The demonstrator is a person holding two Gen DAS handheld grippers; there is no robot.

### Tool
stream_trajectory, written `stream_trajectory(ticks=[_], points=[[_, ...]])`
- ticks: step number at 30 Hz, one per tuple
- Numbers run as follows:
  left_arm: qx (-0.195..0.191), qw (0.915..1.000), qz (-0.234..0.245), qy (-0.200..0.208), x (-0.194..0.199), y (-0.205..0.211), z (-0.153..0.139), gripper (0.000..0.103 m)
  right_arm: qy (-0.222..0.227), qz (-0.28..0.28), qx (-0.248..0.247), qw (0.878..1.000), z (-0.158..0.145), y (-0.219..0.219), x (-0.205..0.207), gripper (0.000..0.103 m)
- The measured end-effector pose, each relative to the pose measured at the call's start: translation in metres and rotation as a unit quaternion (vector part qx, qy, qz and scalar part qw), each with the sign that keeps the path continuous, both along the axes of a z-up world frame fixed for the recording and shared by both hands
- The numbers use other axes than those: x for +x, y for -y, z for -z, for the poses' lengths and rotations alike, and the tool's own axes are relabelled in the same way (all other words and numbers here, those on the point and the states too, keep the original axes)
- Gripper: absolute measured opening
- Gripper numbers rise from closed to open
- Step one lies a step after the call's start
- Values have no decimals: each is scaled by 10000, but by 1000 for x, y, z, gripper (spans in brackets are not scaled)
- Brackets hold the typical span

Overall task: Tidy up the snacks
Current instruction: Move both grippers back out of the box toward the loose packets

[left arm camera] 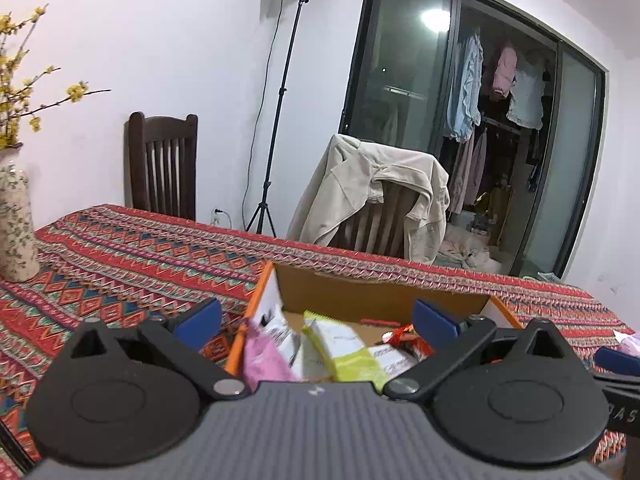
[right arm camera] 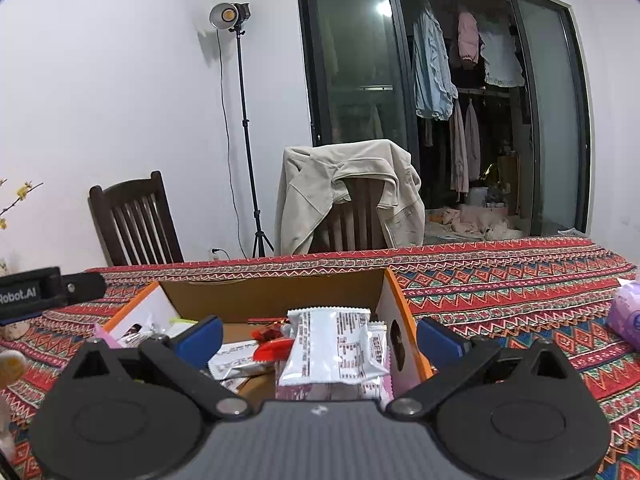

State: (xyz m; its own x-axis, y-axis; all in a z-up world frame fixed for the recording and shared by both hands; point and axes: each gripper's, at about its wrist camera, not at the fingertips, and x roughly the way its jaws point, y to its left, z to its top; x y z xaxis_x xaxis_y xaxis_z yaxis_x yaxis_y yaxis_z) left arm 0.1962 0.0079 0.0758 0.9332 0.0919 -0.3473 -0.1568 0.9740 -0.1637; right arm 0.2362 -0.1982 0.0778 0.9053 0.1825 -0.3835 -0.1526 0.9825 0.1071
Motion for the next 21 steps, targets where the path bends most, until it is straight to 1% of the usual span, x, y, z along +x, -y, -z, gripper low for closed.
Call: stream_trajectory(ticks=[5, 13, 18, 21], points=[[3, 9998, 0, -214, -26, -10, 8, 103, -171, -85, -60, 9998, 4, 2, -23, 103], [-47, 9987, 51, -507, -63, -23, 29, 103, -491, -252, -279, 9981, 28, -4, -59, 103], [-87, 9980, 114, -618, -80, -26, 45, 103, -630, -397, -304, 9968, 40, -7, -70, 103], [-116, 9978, 144, -634, -83, -26, 55, 103, -673, -471, -286, 9962, 49, -10, -73, 103]])
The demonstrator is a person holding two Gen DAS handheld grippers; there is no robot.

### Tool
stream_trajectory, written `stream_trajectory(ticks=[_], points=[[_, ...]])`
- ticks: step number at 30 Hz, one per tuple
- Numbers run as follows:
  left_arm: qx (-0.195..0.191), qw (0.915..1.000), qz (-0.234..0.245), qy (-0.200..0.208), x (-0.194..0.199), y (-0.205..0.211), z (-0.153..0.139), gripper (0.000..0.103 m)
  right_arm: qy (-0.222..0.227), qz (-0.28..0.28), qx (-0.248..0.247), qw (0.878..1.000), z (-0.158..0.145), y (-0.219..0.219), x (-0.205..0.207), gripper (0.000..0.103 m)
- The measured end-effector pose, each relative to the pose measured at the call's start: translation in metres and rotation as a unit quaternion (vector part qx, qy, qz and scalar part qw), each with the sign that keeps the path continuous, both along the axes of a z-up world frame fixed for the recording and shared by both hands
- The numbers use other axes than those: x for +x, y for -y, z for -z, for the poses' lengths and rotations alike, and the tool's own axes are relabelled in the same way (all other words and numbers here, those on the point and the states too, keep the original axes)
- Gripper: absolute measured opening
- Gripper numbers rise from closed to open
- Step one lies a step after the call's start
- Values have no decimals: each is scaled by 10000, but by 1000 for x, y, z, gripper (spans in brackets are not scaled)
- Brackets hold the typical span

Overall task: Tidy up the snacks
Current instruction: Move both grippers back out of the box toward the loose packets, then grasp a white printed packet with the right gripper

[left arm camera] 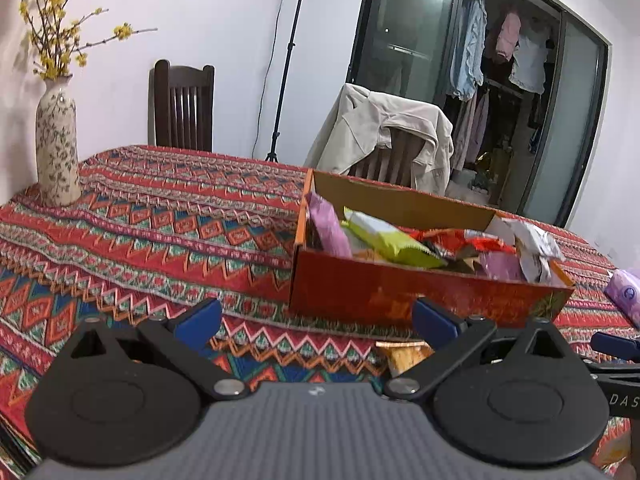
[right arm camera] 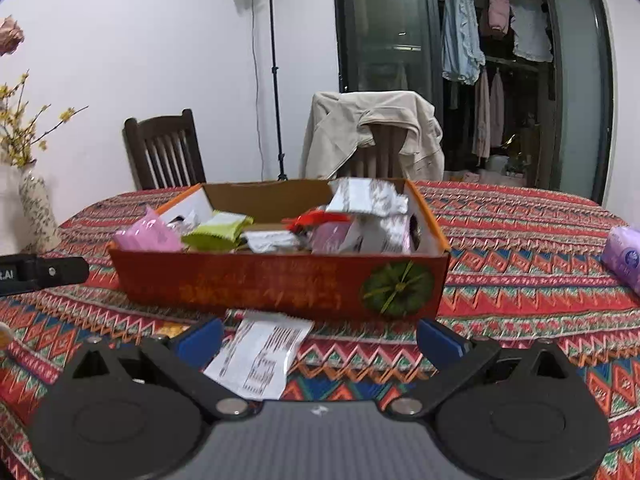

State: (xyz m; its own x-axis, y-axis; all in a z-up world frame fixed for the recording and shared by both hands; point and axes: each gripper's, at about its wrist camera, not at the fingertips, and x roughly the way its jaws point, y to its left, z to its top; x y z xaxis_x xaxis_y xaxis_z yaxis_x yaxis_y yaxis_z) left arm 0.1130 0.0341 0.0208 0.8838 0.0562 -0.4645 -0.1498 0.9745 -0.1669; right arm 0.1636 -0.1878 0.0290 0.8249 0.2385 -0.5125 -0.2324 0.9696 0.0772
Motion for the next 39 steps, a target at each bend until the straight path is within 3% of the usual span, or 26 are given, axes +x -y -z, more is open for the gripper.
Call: stream_trajectory(ticks=[10, 25, 37, 39], points=[[-75, 9998, -8, 190, -5, -5, 18, 103, -69, -94, 347, 9993, 15, 5, -1, 103], [-237, 9988, -420, 34, -5, -18, 22, 103, -520, -3, -1, 9986, 5, -20, 27, 102], [-409, 9973, -602, -80, -4, -26, 25, 103, -1016, 117, -384, 9940, 31, -52, 55, 100], [-418, 9972, -609, -71, -4, -27, 24, 103, -1064, 126, -364, 9936, 34, -52, 56, 95]])
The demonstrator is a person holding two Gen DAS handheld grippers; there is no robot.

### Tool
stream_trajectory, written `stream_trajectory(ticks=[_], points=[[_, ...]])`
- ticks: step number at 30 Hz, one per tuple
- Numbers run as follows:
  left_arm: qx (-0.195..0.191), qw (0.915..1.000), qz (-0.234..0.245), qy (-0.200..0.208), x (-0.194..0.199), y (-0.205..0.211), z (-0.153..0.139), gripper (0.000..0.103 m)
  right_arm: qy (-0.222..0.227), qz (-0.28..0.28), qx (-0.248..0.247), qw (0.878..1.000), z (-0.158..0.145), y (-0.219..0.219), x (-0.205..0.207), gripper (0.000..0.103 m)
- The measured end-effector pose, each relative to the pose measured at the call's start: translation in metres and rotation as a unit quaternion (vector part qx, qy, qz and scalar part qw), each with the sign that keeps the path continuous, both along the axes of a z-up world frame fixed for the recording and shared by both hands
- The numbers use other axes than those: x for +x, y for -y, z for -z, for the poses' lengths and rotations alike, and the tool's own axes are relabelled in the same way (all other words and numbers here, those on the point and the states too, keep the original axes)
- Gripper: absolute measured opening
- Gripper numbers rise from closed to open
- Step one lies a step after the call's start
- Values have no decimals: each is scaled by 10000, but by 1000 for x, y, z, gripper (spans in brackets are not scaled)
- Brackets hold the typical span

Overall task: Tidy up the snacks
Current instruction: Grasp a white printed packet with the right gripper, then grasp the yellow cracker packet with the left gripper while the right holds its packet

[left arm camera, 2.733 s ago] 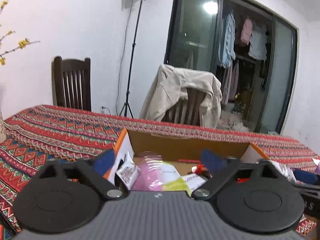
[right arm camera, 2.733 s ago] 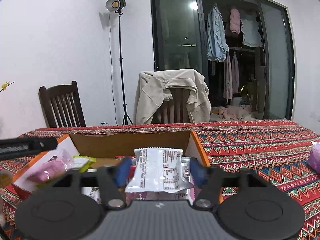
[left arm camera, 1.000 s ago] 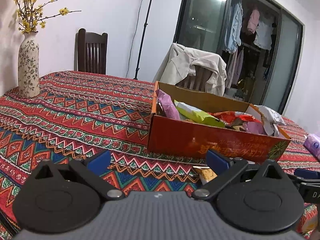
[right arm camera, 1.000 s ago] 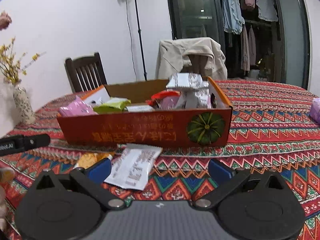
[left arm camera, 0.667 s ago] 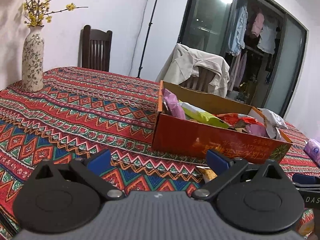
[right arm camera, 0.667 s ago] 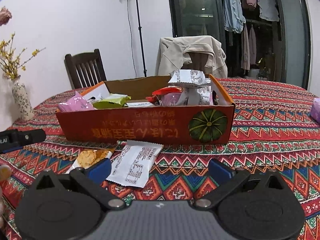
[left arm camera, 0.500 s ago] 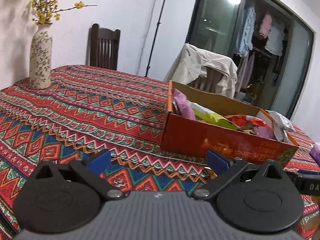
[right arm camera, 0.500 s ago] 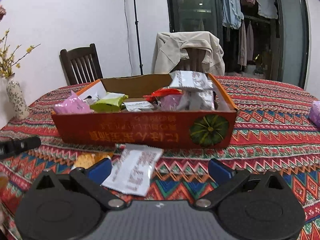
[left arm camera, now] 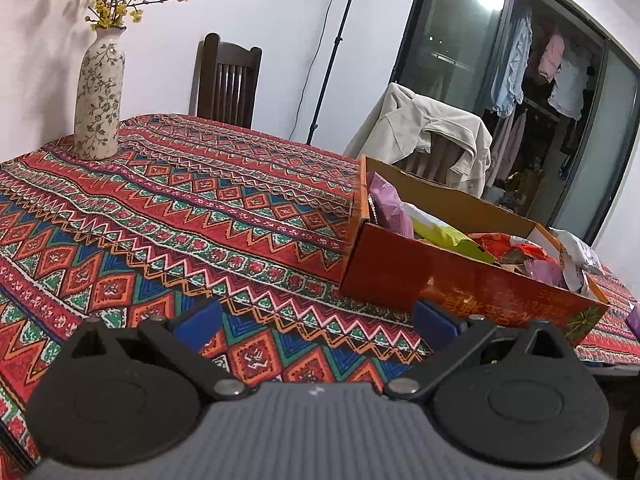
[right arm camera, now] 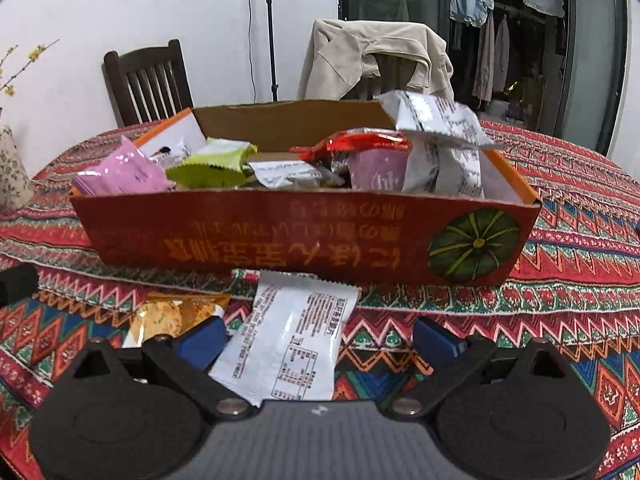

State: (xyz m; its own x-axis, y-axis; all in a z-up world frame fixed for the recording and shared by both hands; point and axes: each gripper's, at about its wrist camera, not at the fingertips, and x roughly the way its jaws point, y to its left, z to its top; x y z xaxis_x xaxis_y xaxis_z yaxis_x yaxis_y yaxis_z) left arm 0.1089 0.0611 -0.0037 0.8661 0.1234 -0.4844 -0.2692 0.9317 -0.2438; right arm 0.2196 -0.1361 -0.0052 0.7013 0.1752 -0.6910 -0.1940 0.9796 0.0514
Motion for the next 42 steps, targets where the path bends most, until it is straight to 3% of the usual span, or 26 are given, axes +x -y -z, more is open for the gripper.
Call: stream_trajectory(ticks=[18, 19, 22, 28, 37, 42], points=[[-100, 9999, -34, -77, 1, -3, 2, 103, 168, -49, -92, 9998, 4, 1, -8, 95], [-108, 9999, -34, -88, 2, -3, 3, 103, 174, -61, -80, 9998, 3, 2, -9, 91], [-149, 9998, -34, -122, 3, -4, 4, 103, 269, -149, -33, 9995, -2, 4, -17, 54], [-188, 9997, -44, -134, 3, -6, 4, 103, 304, -200, 123, 9993, -8, 14, -24, 44], [-147, 9997, 16, -195, 6, -2, 5, 103, 747, 31, 143, 9971, -24, 57, -39, 43], [99, 9993, 198, -297, 9, 14, -1, 103, 874, 186, 274, 9956, -22, 79, -41, 43]])
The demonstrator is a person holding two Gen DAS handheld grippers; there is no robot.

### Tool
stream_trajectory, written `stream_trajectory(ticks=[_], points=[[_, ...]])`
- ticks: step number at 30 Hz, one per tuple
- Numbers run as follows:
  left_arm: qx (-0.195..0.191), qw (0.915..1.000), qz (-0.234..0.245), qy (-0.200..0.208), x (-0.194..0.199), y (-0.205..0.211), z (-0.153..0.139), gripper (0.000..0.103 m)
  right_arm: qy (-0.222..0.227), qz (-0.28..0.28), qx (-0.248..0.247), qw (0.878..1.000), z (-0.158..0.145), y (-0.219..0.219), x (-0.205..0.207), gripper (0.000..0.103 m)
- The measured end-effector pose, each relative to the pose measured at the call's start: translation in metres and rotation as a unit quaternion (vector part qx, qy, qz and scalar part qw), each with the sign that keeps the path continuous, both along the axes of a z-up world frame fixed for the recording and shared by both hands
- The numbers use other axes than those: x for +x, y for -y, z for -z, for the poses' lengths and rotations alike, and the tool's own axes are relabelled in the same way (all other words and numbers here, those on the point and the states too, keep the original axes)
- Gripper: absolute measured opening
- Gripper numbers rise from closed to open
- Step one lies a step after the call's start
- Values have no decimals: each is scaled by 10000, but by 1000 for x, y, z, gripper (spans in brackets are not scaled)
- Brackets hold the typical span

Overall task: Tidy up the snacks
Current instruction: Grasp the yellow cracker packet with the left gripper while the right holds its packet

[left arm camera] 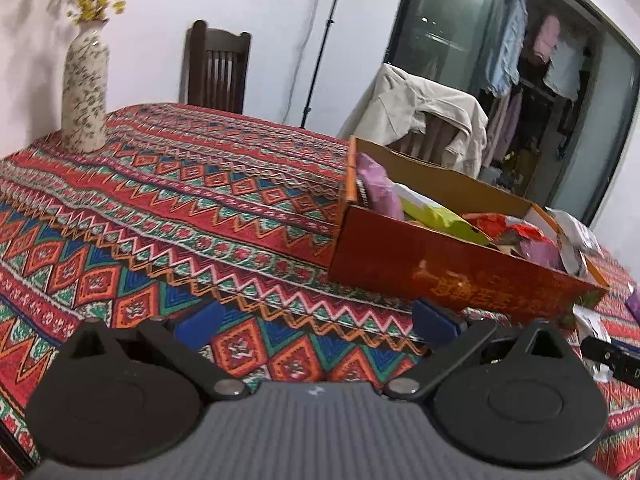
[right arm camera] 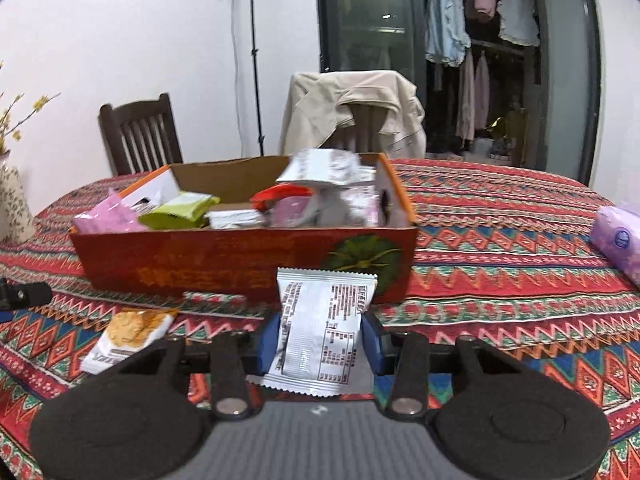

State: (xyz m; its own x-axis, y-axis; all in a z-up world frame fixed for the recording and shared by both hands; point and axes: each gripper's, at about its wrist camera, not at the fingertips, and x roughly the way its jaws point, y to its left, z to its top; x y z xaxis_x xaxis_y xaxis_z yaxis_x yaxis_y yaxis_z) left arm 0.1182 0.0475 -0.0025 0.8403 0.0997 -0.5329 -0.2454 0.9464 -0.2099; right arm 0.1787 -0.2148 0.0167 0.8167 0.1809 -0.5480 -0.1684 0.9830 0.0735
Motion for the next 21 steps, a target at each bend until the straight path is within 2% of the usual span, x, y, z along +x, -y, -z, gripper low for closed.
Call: stream_trajectory(ticks=[9, 21], points=[[284, 9988, 355, -188, 12, 44, -15, 103, 100, -46, 380, 9992, 8, 12, -4, 43], [444, 9941, 677, -723, 39, 92, -1, 103, 139, 81, 547, 9984, 7, 20, -10, 43]])
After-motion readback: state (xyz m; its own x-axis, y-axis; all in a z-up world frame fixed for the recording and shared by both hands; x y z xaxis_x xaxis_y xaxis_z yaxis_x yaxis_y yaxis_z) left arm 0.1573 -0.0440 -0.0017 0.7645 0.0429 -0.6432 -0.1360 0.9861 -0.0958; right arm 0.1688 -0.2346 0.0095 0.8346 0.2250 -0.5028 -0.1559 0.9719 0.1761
